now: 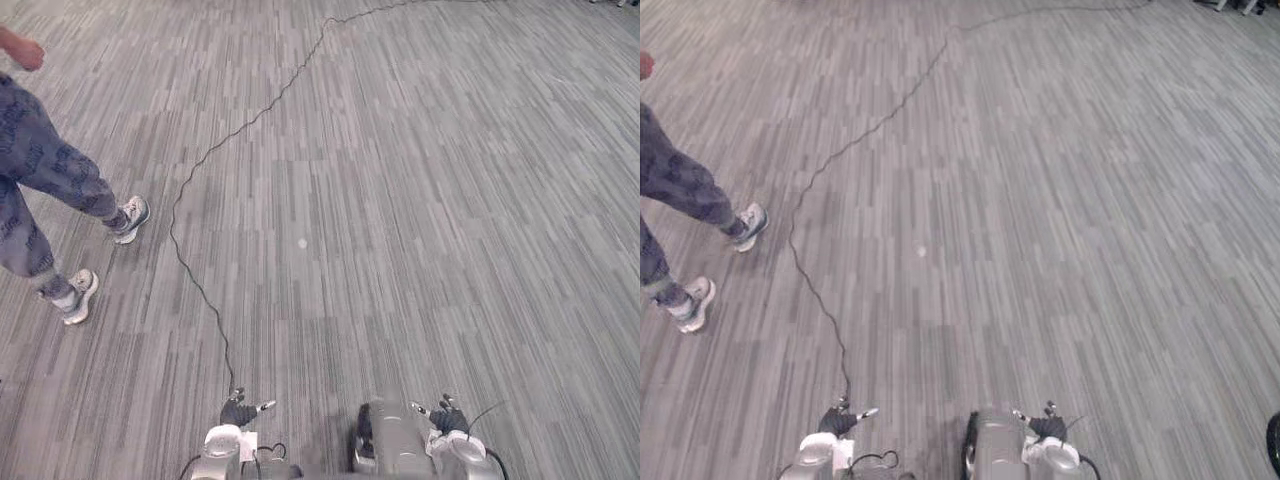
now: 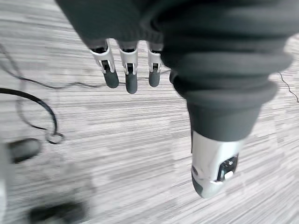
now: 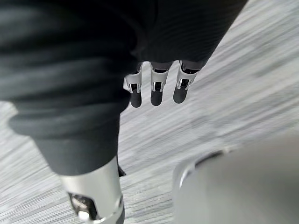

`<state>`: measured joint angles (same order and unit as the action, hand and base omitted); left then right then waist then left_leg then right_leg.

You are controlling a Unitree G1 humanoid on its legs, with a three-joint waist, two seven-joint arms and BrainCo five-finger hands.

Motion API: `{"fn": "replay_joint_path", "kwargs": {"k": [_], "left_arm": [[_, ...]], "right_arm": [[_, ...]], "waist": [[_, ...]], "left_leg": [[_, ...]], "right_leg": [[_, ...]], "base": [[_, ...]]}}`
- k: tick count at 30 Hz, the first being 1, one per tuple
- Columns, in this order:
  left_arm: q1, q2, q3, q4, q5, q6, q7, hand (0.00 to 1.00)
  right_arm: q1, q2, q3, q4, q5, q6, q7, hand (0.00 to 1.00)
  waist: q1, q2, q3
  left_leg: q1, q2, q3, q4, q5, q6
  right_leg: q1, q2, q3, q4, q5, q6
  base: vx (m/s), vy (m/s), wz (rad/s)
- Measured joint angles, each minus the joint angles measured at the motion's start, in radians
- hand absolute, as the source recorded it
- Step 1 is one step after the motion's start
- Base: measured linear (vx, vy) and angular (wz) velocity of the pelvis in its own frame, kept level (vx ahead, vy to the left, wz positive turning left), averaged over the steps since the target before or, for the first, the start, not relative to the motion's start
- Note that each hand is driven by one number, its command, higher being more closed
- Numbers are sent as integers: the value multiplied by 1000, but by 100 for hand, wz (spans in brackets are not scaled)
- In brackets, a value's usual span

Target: Pick up cushions and gather them together orderly.

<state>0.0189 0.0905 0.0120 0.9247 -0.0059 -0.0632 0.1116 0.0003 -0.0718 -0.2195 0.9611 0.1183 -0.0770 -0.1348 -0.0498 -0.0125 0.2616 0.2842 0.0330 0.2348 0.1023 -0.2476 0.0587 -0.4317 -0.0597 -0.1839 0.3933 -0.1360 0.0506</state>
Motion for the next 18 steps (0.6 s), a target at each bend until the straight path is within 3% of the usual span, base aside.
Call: {"fn": "replay_joint_path", "kwargs": {"k": [1, 2, 4, 5, 6, 8, 10, 12, 14, 15, 16, 18], "left_arm": [[6, 4, 0, 1, 0, -1, 0, 0], [12, 0, 2, 15, 1, -1, -2, 0], [21, -46, 20, 36, 3, 1, -4, 0], [21, -59, 24, 36, 3, 1, -4, 0], [20, -80, 56, 31, 4, 2, -6, 0], [33, -94, 100, -13, 3, 1, -7, 0], [36, -95, 111, -63, 3, -4, -7, 0], [37, -99, 104, -92, 1, -18, -9, 0], [36, -102, 108, -111, 0, -20, -9, 0], [35, -103, 107, -110, 0, -20, -9, 0], [36, -105, 107, -108, -4, -20, -9, 0], [37, -106, 104, -92, -15, -20, -7, 0]], "right_arm": [[13, 2, 0, 3, -1, 3, -1, 0], [30, -1, 0, 17, -1, 9, 0, 0], [36, -18, -15, 20, -1, 16, 2, 0], [37, -22, -21, 8, 0, 16, 2, 0], [40, -22, -24, -11, 1, 17, 1, 0], [41, -18, -19, -19, 2, 19, -4, 0], [60, 23, -4, -82, 10, 15, -6, 0], [57, 37, 2, -92, 13, 9, -4, 0], [40, 53, -13, -79, 20, 9, -3, 0], [34, 53, -14, -66, 27, 9, -3, 0], [28, 50, -14, -45, 40, 7, -3, 0], [20, 28, -13, -17, 40, 8, -5, 0]], "waist": [[-1, -18, -4], [-3, -25, -7], [-4, 36, -23], [-8, 51, -19], [-7, 69, -9], [7, 71, -3], [31, 36, 2], [56, 18, -9], [68, 21, -7], [73, 17, -6], [77, 28, -11], [85, 61, -19]], "left_leg": [[33, -18, -13, -17, 1, -3], [84, -18, -41, -23, -13, -32], [59, 40, -55, 97, -13, -94], [-11, 66, -65, 261, 28, -162], [-120, 108, -91, 526, 122, -252], [-236, 183, -67, 851, 89, -260], [-343, 217, 2, 960, 28, -202], [-450, 220, 44, 894, -1, -155], [-531, 191, 65, 654, -11, -136], [-539, 148, 49, 460, 4, -147], [-541, 109, 5, 217, 67, -176], [-576, 102, -63, 89, 123, -214]], "right_leg": [[-5, -8, 15, -97, 62, 9], [-18, -5, 46, -58, 173, -57], [-53, 22, 34, 91, 83, -97], [-35, 30, 27, 105, 39, -106], [19, 53, 36, 91, 11, -123], [145, 92, 41, 47, -17, -150], [305, 99, 69, -28, -50, -164], [378, 98, 103, -95, -71, -168], [458, 89, 141, -149, -79, -152], [495, 74, 166, -172, -88, -138], [536, 61, 198, -209, -100, -122], [582, 64, 236, -248, -129, -103]], "base": [[593, -186, 55], [520, -167, 31], [694, -240, 7], [746, -270, 0], [642, -222, -5], [637, -150, -28], [619, -140, -34], [468, -53, -47], [472, 49, -50], [502, 137, -64], [513, 169, -70], [497, 273, -72]]}}
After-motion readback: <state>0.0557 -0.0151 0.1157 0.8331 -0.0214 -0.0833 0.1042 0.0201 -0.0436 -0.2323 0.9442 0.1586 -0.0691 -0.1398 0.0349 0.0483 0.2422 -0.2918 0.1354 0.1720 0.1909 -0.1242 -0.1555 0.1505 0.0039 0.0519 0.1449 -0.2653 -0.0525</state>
